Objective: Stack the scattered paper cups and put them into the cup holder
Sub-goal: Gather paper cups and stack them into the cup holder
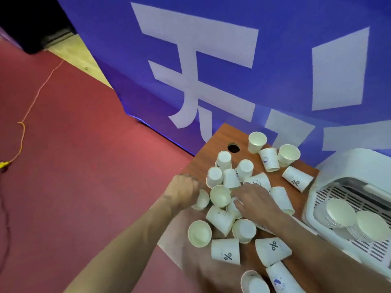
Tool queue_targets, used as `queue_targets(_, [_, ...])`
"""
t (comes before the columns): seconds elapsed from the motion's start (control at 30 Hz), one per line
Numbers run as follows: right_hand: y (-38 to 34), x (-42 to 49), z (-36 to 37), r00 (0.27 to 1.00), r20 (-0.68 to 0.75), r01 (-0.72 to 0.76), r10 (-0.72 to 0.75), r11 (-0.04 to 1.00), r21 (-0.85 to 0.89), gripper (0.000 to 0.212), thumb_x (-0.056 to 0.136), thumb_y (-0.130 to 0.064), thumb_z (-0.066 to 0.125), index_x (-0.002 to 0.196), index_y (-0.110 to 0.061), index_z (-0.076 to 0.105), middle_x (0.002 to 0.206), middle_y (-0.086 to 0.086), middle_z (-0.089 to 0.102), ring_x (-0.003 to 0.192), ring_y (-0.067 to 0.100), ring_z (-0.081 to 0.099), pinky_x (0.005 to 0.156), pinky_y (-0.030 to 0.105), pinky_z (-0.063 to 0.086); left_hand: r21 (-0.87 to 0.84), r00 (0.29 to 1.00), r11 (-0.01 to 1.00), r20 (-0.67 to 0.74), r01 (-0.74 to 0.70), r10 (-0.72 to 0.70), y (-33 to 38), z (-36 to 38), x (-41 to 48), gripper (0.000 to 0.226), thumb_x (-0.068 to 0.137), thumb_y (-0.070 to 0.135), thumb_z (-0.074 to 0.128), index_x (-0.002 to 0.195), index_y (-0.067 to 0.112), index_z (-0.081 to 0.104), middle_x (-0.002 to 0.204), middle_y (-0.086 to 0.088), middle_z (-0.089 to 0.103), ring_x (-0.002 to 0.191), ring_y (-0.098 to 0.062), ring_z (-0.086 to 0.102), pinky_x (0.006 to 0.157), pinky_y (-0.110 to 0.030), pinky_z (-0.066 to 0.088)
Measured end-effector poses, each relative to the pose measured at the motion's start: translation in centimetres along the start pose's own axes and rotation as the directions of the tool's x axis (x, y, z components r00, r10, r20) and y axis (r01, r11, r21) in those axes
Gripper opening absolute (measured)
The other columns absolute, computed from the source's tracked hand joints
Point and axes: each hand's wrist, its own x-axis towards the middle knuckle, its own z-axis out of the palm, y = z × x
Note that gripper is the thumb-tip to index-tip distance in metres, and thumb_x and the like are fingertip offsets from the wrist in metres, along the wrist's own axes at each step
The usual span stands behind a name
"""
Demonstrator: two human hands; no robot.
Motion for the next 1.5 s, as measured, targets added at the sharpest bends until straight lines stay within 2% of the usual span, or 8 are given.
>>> queue_targets(0.23, [-3.5,2.1,2.1,0.996,0.049,0.079,-0.075,0.993,-0.089,0.016,0.083,-0.034,0.069,0.095,-0.026,0.074,0.089,-0.005,0.072,0.081,0.019,0.061,0.068,0.033,0.046,-0.15,0.996,0.989,0.085,0.018,-0.005,-1.4,3.7,-3.5,0.023,0.087,0.025,0.046,0.102,0.021,0.062,0.104,0.002,0.064,0.092,-0.027,0.062,0.072,-0.038,0.052])
queue_targets(0.4, [-3.6,3.0,3.0,0.993,0.058,0.11,-0.103,0.985,-0.133,0.026,0.09,-0.041,0.058,0.106,-0.025,0.072,0.099,-0.005,0.071,0.094,0.019,0.059,0.08,0.035,0.043,-0.163,0.996,0.986,0.079,-0.021,0.034,-0.2,4.6,-3.6,0.015,0.086,0.023,0.046,0.094,0.02,0.058,0.097,0.001,0.058,0.081,-0.029,0.061,0.062,-0.036,0.046])
queue_targets(0.73, [-3.4,3.5,4.3,0.991,0.087,0.118,-0.103,0.973,-0.196,0.036,0.092,-0.051,0.05,0.1,-0.026,0.074,0.097,-0.006,0.072,0.092,0.017,0.057,0.084,0.035,0.037,-0.067,0.992,0.996,0.103,-0.065,0.072,0.5,6.4,-2.7,0.017,0.094,0.021,0.046,0.095,0.019,0.063,0.095,-0.001,0.062,0.083,-0.029,0.062,0.071,-0.038,0.051])
queue_targets(1.07, [-5.1,3.9,2.8,0.992,0.112,0.076,-0.052,0.973,-0.217,0.022,0.092,-0.031,0.053,0.078,-0.02,0.067,0.078,0.0,0.067,0.074,0.021,0.055,0.074,0.036,0.035,0.012,0.995,0.996,0.053,-0.089,0.088,-0.4,3.4,-2.7,0.018,0.09,0.022,0.044,0.087,0.016,0.061,0.085,-0.002,0.061,0.075,-0.031,0.058,0.066,-0.034,0.041])
queue_targets(1.2, [-5.7,3.5,0.6,0.996,0.09,0.046,-0.025,0.972,-0.231,0.018,0.081,-0.02,0.063,0.063,-0.018,0.061,0.065,0.002,0.064,0.062,0.023,0.055,0.062,0.033,0.031,0.001,0.994,0.994,-0.006,-0.107,0.107,-0.9,1.1,-2.6,0.015,0.084,0.026,0.048,0.078,0.017,0.057,0.077,-0.002,0.059,0.068,-0.031,0.055,0.065,-0.037,0.049])
queue_targets(1.33, [-5.4,2.8,-0.7,0.999,0.035,0.011,-0.004,0.982,-0.188,0.016,0.085,-0.024,0.054,0.075,-0.018,0.065,0.075,0.001,0.066,0.072,0.023,0.058,0.065,0.034,0.03,0.028,0.97,0.984,-0.163,-0.179,0.181,-1.0,-1.0,-2.3,0.019,0.07,0.023,0.063,0.056,0.016,0.052,0.053,0.001,0.05,0.043,-0.026,0.047,0.042,-0.029,0.045])
queue_targets(1.4, [-5.1,2.4,-1.2,1.0,0.004,-0.012,0.012,0.988,-0.154,0.021,0.089,-0.026,0.049,0.084,-0.018,0.068,0.083,0.0,0.067,0.079,0.023,0.059,0.067,0.034,0.031,0.015,0.939,0.978,-0.277,-0.207,0.203,-0.6,-1.6,-1.9,0.026,0.078,0.026,0.052,0.054,0.016,0.049,0.051,0.002,0.046,0.04,-0.025,0.044,0.037,-0.028,0.042])
queue_targets(1.5, [-4.7,1.3,-2.2,0.998,-0.056,-0.026,0.019,0.993,-0.116,0.012,0.082,-0.025,0.059,0.074,-0.018,0.065,0.072,-0.001,0.064,0.071,0.022,0.06,0.061,0.031,0.031,-0.017,0.888,0.967,-0.398,-0.256,0.228,0.5,-2.6,-0.9,0.035,0.086,0.03,0.04,0.055,0.015,0.048,0.051,0.002,0.045,0.038,-0.025,0.043,0.034,-0.027,0.039])
